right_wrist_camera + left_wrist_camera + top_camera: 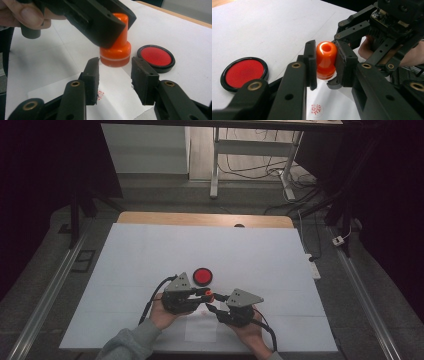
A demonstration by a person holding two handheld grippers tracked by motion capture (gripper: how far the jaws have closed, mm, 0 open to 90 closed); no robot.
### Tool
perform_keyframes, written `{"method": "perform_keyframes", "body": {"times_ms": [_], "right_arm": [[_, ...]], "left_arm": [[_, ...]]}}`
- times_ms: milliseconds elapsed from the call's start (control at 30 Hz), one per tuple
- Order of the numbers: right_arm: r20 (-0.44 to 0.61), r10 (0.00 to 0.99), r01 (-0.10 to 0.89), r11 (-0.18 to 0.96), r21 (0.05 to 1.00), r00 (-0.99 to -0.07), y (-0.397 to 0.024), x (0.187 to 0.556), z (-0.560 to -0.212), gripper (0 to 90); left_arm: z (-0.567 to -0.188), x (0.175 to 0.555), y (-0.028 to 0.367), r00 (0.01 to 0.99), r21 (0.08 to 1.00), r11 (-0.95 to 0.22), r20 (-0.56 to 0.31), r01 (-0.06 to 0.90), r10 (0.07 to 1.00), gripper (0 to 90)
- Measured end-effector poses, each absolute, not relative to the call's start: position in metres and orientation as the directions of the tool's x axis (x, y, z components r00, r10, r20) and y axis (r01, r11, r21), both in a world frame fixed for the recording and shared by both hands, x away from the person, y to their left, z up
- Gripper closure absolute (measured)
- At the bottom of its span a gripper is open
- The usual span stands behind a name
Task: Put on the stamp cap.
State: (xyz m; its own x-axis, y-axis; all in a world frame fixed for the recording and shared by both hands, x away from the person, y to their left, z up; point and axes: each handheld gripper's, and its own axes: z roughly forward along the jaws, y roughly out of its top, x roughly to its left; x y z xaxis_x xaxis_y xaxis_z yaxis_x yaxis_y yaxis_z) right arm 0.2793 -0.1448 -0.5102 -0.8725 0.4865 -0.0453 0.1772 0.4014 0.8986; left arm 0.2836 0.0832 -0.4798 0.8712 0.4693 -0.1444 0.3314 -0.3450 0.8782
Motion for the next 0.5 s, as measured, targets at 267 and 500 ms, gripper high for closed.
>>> {"method": "perform_keyframes", "body": {"times_ms": [267,500], "right_arm": [[-0.045,0.490,0.181,0.403,0.897,-0.870,-0.149,0.280,-0.510,53.2],[-0.045,0.514,0.195,0.403,0.894,-0.856,-0.162,0.282,-0.509,51.7]], "left_arm": [[-0.476,0.285,0.089,0.866,0.885,-0.328,-0.147,0.331,0.478,72.4],[-0.474,0.286,0.094,0.862,0.886,-0.323,-0.149,0.334,0.485,72.4]]}}
